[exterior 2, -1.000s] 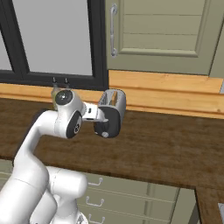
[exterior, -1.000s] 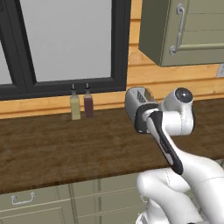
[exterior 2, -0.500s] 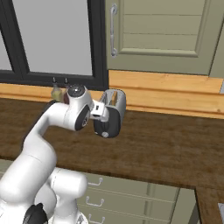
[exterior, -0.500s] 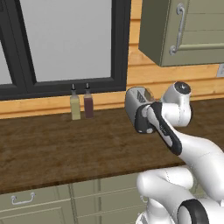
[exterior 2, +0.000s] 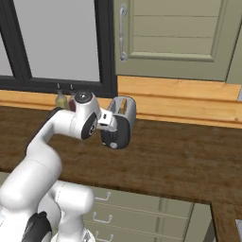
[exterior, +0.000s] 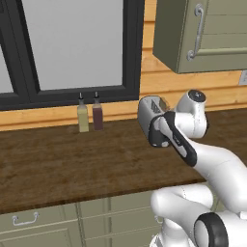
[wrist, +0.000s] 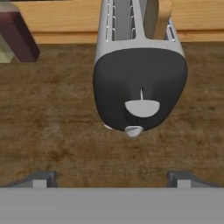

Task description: Start the toaster. Once the lever pops up, take the bread to the plate on the dining counter.

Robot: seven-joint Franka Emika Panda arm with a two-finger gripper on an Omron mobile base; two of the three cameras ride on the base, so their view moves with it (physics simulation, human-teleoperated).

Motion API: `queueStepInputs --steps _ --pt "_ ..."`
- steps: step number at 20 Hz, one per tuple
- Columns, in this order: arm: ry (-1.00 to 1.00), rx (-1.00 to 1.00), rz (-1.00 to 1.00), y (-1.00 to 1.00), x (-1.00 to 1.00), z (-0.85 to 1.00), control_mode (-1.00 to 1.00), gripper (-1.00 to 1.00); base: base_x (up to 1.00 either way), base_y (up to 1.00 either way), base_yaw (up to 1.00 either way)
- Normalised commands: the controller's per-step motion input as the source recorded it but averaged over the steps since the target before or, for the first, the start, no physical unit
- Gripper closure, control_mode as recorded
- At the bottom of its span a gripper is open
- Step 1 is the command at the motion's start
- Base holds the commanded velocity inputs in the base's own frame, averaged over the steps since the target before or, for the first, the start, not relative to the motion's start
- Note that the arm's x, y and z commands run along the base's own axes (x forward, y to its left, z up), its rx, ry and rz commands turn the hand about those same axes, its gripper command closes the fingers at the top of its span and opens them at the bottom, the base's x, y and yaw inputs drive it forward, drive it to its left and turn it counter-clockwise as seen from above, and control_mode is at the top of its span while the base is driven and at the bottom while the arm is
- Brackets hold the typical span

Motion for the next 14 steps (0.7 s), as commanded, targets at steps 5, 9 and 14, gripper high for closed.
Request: queueStepInputs --steps 5,9,14 --pt "0.00 0.00 0.00 0.09 0.14 -0.13 -1.00 -1.00 0.00 0.00 0.00" --pt "0.00 0.00 0.00 0.01 0.13 -0.14 -1.00 -1.00 0.00 0.00 0.00" --pt "0.00 0.00 0.00 0.00 0.04 -0.18 -1.00 -1.00 0.00 0.00 0.00"
